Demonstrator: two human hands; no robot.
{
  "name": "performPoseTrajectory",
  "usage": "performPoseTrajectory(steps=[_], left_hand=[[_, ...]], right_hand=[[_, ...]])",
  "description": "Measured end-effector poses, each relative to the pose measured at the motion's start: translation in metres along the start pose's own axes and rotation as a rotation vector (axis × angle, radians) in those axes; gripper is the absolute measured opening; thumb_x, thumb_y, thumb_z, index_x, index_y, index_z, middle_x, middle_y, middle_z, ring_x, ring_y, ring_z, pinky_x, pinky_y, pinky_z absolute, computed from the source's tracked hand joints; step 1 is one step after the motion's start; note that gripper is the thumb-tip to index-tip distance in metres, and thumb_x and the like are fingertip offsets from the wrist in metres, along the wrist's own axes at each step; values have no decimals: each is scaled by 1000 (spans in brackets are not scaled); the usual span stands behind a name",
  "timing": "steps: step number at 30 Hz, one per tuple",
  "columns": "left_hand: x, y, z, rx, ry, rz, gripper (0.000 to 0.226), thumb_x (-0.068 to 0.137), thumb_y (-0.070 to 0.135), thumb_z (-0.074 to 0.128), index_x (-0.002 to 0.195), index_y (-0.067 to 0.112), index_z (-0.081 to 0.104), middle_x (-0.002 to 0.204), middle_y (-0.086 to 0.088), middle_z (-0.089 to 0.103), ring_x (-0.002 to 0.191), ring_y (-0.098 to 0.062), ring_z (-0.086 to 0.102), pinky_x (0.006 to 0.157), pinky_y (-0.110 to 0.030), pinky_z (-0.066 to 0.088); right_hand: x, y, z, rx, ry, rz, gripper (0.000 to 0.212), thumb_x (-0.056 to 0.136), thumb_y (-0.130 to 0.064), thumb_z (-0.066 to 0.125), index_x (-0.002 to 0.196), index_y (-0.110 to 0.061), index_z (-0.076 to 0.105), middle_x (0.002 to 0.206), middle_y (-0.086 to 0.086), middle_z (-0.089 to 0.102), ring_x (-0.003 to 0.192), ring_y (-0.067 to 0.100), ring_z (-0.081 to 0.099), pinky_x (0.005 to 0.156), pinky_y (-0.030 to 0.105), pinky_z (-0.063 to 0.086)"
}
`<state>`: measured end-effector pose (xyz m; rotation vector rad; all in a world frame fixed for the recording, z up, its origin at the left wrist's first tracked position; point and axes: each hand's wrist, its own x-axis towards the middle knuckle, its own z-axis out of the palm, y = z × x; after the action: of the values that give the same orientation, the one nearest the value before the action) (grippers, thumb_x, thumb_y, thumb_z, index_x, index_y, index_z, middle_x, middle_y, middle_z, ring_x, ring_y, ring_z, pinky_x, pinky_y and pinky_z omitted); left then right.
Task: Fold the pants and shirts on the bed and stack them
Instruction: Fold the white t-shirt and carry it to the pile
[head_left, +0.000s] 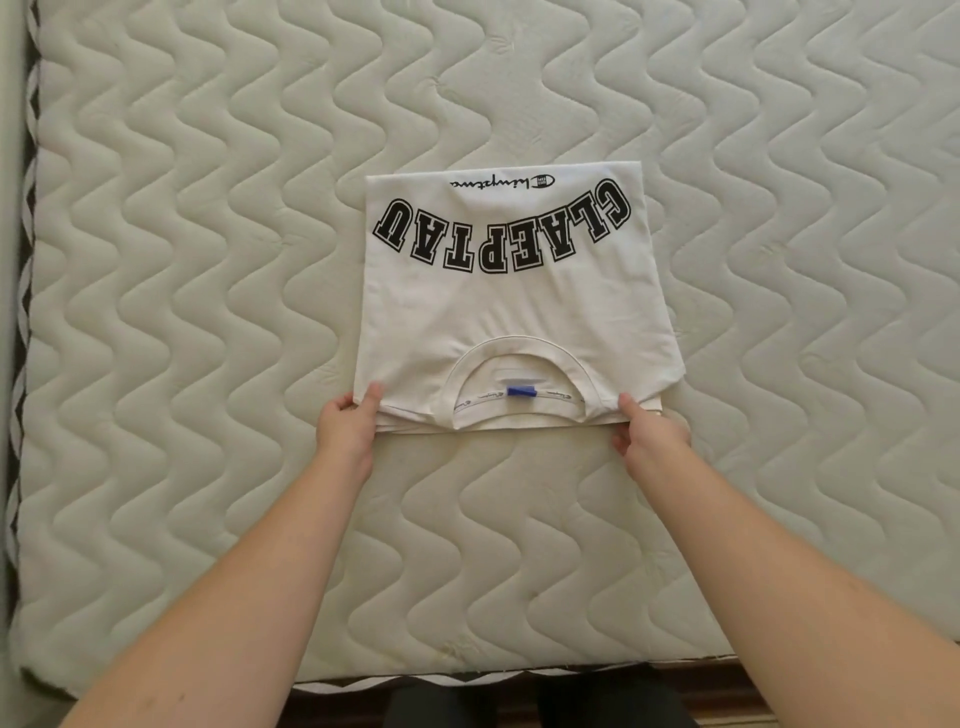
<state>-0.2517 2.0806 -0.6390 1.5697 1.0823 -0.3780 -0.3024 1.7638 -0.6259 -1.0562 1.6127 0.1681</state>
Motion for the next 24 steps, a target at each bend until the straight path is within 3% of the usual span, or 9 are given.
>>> performPoseTrajectory(steps=[3,5,8,11,14,16,18,20,24], left_hand=[[-2,2,7,46,-108,-77,43,84,30,77,119,7,63,119,-8,68,111,-25,63,103,-38,47],[-5,2,9,-10,-116,-91,30,85,26,77,110,14,65,119,-6,68,113,-24,63,104,-38,47],[-14,-3,10,-223,-104,-75,25,89,28,72,112,23,64,120,0,68,114,-19,62,105,-41,47],[-25,-12,15,-375,-103,-105,25,96,31,62,120,23,60,122,-1,66,116,-20,61,98,-43,51],[-32,-18,24,-414,-157,-143,33,95,24,64,126,17,57,122,-5,66,114,-21,62,88,-37,53],[-35,-19,27,-368,-204,-137,31,92,14,67,122,19,59,117,-2,68,107,-16,65,80,-29,55],[-36,-17,28,-351,-197,-121,23,92,8,66,110,22,62,106,2,71,96,-12,68,69,-24,56],[-38,-14,30,-372,-167,-107,23,92,6,65,107,23,62,102,3,71,92,-12,68,69,-26,56],[-50,-19,34,-385,-172,-101,27,93,6,64,115,21,60,103,-1,71,91,-18,69,74,-35,60]], right_hand=[[-4,0,0,34,-165,24,20,88,-21,73,103,-18,60,120,6,63,107,21,61,82,33,55],[-6,0,0,59,-230,55,18,89,-20,71,103,-19,60,117,3,64,95,16,62,70,28,52],[-6,2,0,121,-254,79,30,89,-18,71,116,-17,59,113,2,65,86,13,62,64,26,50],[-6,7,0,208,-254,78,31,88,-16,72,117,-16,60,106,1,68,88,15,65,65,28,52],[-7,13,2,277,-287,92,25,90,-18,70,112,-18,60,103,-1,68,89,13,65,77,30,52],[-6,14,3,241,-312,76,24,92,-19,68,114,-17,60,104,-1,67,91,13,64,83,29,51],[-4,13,2,184,-309,33,26,93,-18,67,117,-15,58,106,0,67,92,14,64,79,28,53],[-3,11,0,135,-300,-30,19,94,-17,66,112,-15,60,108,3,67,93,17,64,70,26,53],[-5,13,-2,135,-277,-107,6,96,-17,62,102,-16,62,113,9,68,103,25,65,76,33,56]])
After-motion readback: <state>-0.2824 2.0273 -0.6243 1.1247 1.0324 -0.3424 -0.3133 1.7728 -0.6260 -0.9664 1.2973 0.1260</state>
